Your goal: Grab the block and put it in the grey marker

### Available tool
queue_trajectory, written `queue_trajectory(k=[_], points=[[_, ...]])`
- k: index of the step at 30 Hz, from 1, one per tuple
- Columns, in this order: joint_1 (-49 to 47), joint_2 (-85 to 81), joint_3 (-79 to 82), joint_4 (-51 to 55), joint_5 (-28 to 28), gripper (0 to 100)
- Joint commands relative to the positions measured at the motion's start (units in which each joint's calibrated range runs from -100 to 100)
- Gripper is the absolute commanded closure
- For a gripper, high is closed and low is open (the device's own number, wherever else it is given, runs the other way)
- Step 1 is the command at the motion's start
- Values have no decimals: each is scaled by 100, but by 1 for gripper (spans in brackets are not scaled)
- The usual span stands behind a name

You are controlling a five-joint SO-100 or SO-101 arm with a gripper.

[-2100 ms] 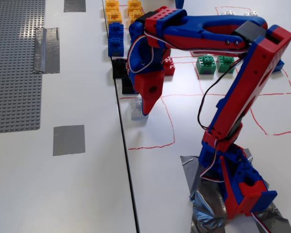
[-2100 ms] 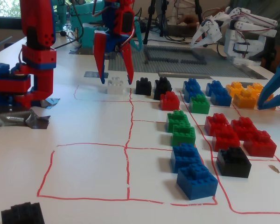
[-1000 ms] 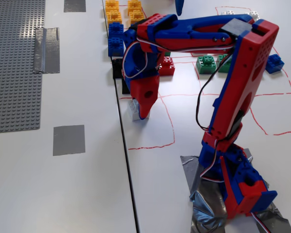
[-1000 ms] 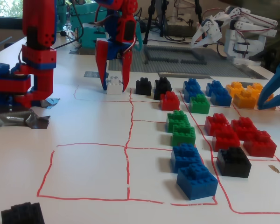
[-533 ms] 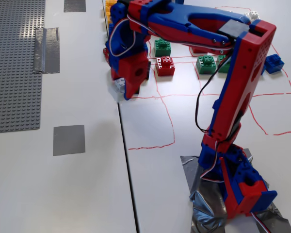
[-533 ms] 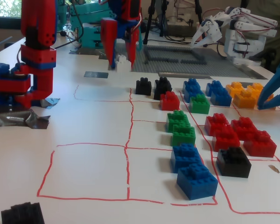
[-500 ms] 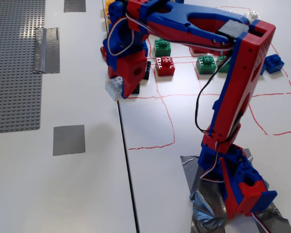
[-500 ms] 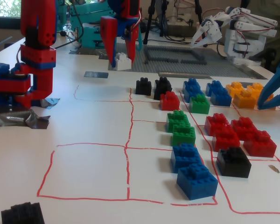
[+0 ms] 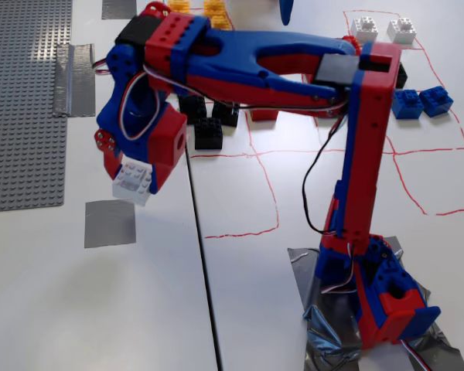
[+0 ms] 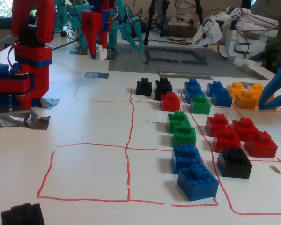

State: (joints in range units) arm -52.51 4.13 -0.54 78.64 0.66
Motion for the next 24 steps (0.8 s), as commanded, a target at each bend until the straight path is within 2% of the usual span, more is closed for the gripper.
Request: queue_trajectory(k=[1,9,24], points=[[-157,24,-736,-55,186,100],[-333,1031,-1753,-6,532,100],[-422,2103,-2316,140,576,100]])
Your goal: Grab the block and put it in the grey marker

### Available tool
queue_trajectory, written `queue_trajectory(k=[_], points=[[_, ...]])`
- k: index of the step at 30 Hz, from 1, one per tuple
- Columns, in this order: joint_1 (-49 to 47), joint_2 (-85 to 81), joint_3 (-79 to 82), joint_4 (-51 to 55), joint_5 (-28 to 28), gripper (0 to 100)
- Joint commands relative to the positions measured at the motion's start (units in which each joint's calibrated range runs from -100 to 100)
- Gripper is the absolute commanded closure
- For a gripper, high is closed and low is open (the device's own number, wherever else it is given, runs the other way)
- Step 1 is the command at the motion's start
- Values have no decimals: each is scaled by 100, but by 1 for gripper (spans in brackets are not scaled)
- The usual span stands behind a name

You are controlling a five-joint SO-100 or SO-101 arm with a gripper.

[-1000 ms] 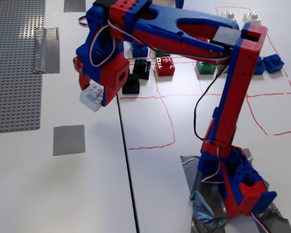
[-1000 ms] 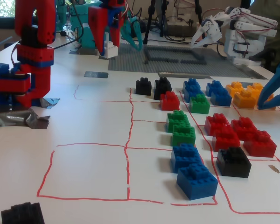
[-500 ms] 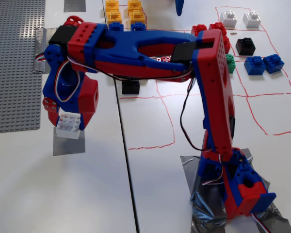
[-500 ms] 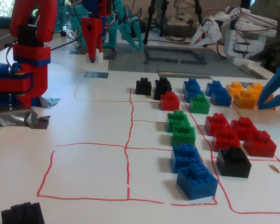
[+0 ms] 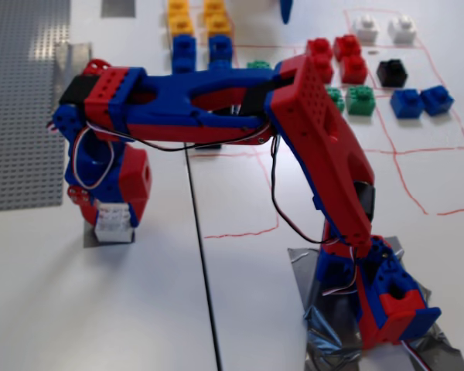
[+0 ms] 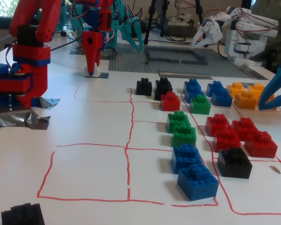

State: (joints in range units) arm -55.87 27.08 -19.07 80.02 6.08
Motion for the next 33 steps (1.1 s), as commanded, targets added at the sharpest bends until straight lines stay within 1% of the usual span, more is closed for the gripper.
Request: queue_trajectory(k=[1,3,7,9,12,15,19,22,27,29,33], points=[[-85,-175,-472,19,49,99],[-85,-158,-509,35,49,90],[-75,-158,-736,254,-5,80],[-75,-166,-963,514,-88,73],[-85,-199,-1217,911,-112,70],[-65,-348,-1326,1098,-137,68],[-26,-645,-1717,1325,-107,70],[13,-1016,-1735,1357,-15,74],[249,-1412,-2007,1593,161,91],[347,-1478,-2252,1828,230,99],[700,-1891,-2134,1917,230,100]])
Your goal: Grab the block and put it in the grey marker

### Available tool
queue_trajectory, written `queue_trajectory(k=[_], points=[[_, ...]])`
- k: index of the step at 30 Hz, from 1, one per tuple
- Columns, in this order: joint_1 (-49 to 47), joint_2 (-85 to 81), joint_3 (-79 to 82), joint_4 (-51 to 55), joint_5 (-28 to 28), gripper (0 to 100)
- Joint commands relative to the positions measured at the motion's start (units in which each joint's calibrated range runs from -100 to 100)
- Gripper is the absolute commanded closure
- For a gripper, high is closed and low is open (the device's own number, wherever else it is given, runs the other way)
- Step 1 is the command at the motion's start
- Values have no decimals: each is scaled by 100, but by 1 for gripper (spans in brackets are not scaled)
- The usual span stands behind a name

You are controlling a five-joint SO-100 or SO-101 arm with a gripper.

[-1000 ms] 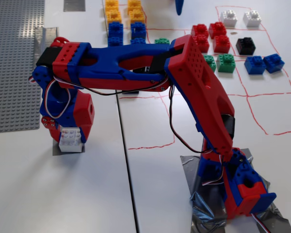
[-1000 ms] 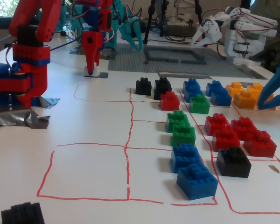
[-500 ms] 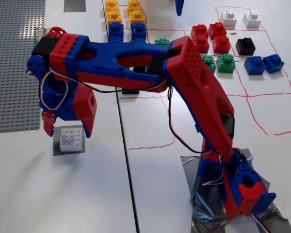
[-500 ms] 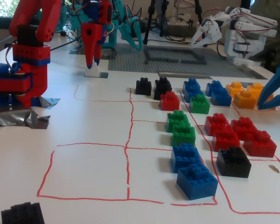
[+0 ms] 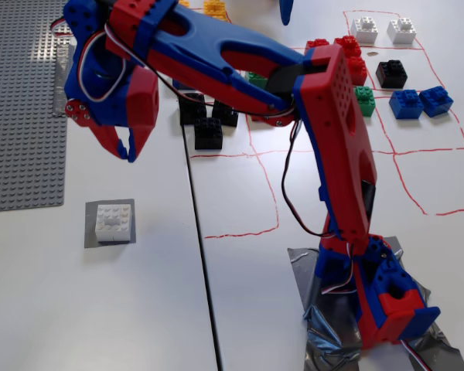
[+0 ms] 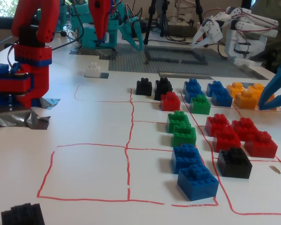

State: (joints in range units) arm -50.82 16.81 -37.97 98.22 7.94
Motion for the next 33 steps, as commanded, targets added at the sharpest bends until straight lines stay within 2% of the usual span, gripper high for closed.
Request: queue_trajectory(k=[1,5,14,28,33], points=[[303,-955,-227,97,39,100],[725,-1293,-91,105,5,100],[1756,-1945,291,121,-469,100],[3905,-2779,1063,113,-357,100],[4562,-2902,1281,105,-488,100]])
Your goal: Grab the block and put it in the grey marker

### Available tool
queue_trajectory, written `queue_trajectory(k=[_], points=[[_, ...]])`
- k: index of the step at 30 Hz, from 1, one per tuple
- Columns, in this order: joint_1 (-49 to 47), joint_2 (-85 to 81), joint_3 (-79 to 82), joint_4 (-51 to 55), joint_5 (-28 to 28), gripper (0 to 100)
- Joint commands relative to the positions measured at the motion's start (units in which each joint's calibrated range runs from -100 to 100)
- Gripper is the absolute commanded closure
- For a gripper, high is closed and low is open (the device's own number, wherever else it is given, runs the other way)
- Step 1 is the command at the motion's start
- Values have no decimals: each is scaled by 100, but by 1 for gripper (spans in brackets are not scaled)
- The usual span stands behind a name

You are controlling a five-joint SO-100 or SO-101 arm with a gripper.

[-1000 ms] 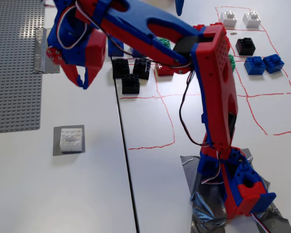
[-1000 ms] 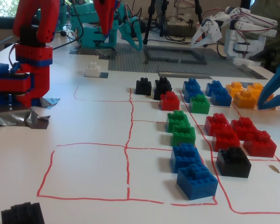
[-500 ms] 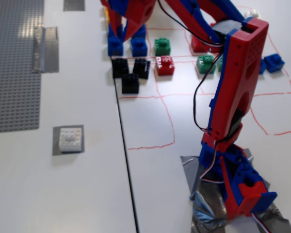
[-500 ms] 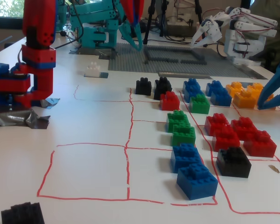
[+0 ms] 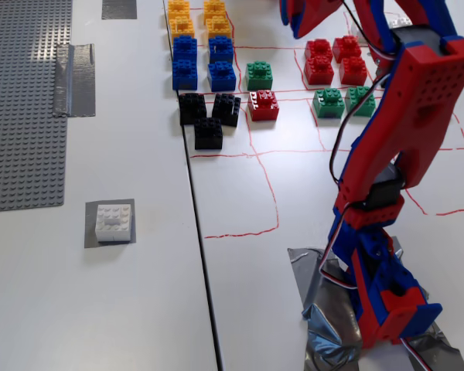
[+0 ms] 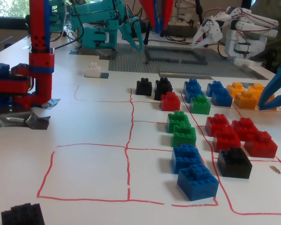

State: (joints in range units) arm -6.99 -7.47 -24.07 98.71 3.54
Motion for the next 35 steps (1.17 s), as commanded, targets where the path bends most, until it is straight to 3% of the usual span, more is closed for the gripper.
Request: queue_trajectory(k=[1,5,12,35], points=[[316,-507,-45,48,-63,100],[1288,-804,736,-155,-117,100],[1906,-1225,2416,-1104,34,100],[1425,-1217,3179,-1712,78,100]])
